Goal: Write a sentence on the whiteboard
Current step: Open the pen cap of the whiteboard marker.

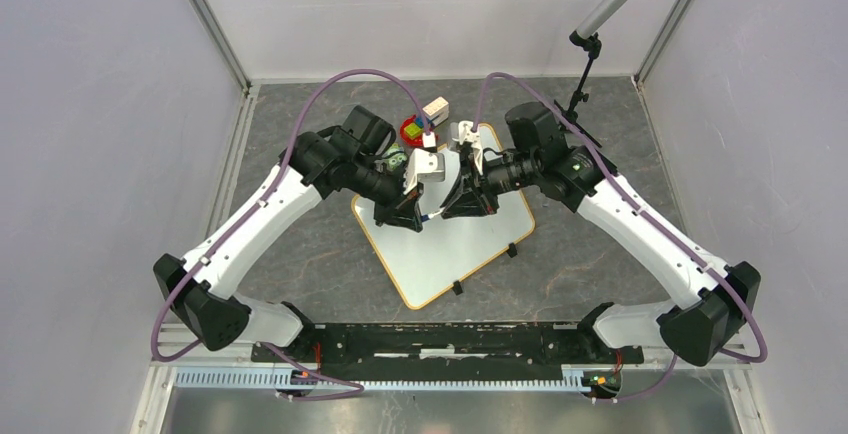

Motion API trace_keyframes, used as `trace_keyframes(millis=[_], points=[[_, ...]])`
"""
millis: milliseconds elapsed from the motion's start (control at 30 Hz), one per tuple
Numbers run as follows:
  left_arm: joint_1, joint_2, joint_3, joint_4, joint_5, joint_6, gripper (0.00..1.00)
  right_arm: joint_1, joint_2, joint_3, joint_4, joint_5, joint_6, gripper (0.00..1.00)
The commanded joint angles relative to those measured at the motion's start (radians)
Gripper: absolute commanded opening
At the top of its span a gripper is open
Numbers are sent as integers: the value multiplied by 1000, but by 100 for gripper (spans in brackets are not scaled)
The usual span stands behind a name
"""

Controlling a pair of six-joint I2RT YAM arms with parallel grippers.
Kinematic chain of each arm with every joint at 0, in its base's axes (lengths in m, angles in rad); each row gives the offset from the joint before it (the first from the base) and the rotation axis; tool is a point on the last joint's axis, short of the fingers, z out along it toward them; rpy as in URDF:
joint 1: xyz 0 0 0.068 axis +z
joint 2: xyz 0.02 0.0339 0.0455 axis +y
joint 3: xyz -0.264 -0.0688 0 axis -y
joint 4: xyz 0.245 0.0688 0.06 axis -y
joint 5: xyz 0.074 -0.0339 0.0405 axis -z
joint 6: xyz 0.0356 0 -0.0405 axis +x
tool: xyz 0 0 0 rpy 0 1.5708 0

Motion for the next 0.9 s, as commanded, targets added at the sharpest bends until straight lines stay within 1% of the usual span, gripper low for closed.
trace_keyframes(millis=[0, 67, 233, 333, 467, 600, 667, 767, 800, 867], points=[[-8, 3, 57, 7, 5, -9, 2, 7, 12, 46, 19, -4, 11, 8], [-8, 0, 59, 8, 3, -9, 2, 7, 13, 52, 11, 8, 4, 0], [-6, -26, 31, 8, -28, 2, 2, 1, 14, 78, -31, 61, -29, 0], [-6, -49, 6, 6, -67, 7, 2, -29, 17, 99, -62, 81, -51, 0], [-4, -84, -43, -2, -123, 14, 2, -115, 18, 151, -100, 49, -70, 0], [3, -119, -77, -35, -145, 33, 2, -250, 13, 226, -146, -12, -98, 0], [10, -138, -98, -35, -156, 34, 2, -296, 10, 253, -166, -34, -112, 0], [56, -165, -112, -31, -146, 32, 2, -343, 0, 253, -177, -60, -127, 0], [89, -176, -112, -24, -128, 23, 2, -348, -4, 241, -181, -64, -136, 0], [204, -205, -111, 13, -63, -10, 2, -358, -17, 198, -171, -72, -142, 0]])
